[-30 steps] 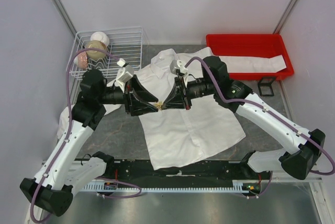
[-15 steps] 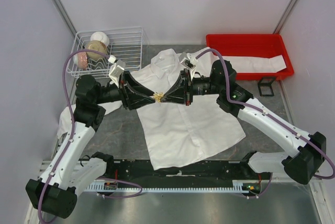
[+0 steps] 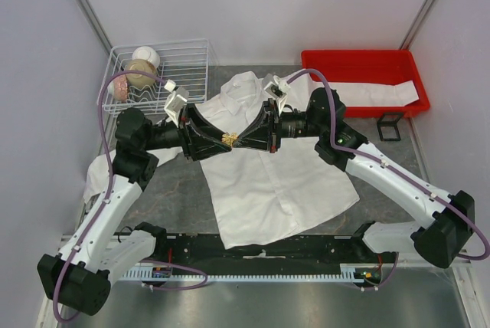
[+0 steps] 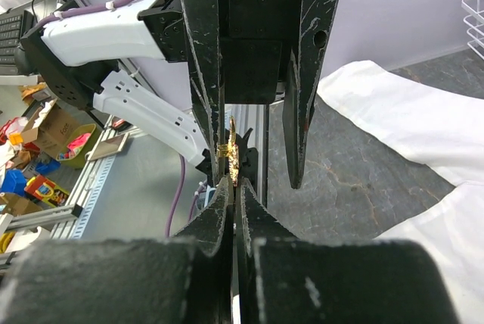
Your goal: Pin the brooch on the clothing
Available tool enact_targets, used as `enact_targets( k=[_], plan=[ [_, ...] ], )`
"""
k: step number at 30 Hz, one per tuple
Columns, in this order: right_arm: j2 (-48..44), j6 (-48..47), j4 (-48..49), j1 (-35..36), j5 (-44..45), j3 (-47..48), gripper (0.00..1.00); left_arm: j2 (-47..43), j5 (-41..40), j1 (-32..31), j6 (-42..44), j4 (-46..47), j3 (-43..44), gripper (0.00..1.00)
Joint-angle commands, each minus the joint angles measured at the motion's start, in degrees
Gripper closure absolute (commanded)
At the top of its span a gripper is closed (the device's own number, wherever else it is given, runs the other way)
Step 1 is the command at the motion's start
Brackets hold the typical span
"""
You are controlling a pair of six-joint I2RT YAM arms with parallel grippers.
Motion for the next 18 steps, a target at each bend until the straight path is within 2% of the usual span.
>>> enact_targets(
  k=[1, 18],
  plan=[
    [0.3, -0.5, 1.8, 0.5, 0.0, -0.1, 1.0, 0.5, -0.9, -0.3, -2.5, 3.5, 2.0, 0.5],
    [-0.6, -5.0, -1.7, 0.8, -0.8, -0.6, 1.0, 1.4, -0.5, -0.6, -3.7, 4.6, 3.5, 0.57]
  ],
)
